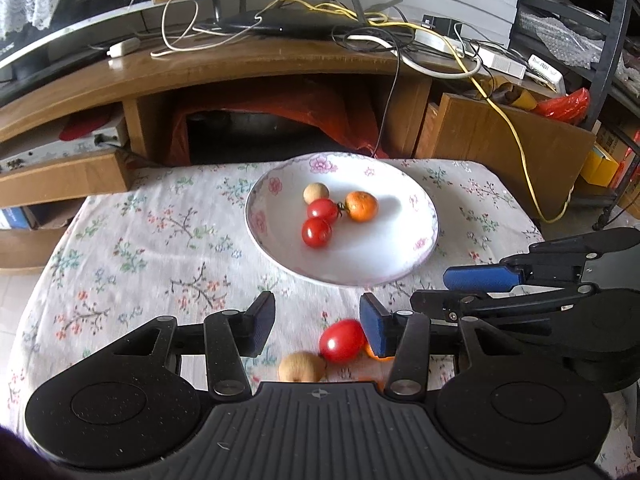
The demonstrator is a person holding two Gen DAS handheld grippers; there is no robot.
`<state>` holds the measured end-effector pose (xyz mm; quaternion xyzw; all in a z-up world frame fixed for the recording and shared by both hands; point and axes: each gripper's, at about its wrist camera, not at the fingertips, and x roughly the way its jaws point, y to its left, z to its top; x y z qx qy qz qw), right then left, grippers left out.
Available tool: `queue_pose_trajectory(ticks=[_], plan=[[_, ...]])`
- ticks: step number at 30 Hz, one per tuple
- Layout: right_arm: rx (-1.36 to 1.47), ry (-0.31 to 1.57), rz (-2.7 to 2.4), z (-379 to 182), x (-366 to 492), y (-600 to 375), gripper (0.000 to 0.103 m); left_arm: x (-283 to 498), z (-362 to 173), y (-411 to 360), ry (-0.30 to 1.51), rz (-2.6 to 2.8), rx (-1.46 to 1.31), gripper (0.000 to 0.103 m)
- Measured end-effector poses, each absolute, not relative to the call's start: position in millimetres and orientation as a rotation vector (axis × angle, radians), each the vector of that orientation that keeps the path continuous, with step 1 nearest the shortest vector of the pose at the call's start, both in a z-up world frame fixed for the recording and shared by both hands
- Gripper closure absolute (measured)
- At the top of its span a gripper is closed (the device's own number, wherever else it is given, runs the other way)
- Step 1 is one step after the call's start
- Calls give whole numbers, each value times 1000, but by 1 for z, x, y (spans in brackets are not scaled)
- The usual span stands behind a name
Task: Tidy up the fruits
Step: 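Move both open tools back toward the remaining fruit, then grasp the large red tomato with the left tool while the right tool grasps a mandarin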
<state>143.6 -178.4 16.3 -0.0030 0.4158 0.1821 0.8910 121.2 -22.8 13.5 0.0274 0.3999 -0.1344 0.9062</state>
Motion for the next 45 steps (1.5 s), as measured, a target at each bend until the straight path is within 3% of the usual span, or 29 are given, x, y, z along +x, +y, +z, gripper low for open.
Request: queue_pose_trajectory(ticks=[36,39,45], plan=[[27,966,383,1,121,-177,69,106,-19,7,1032,-238,-140,46],[29,969,379,1,121,-178,69,104,-20,11,1045,-222,-133,40],[29,977,376,1,123,-177,69,103,-22,14,1063,-193,-126,44]])
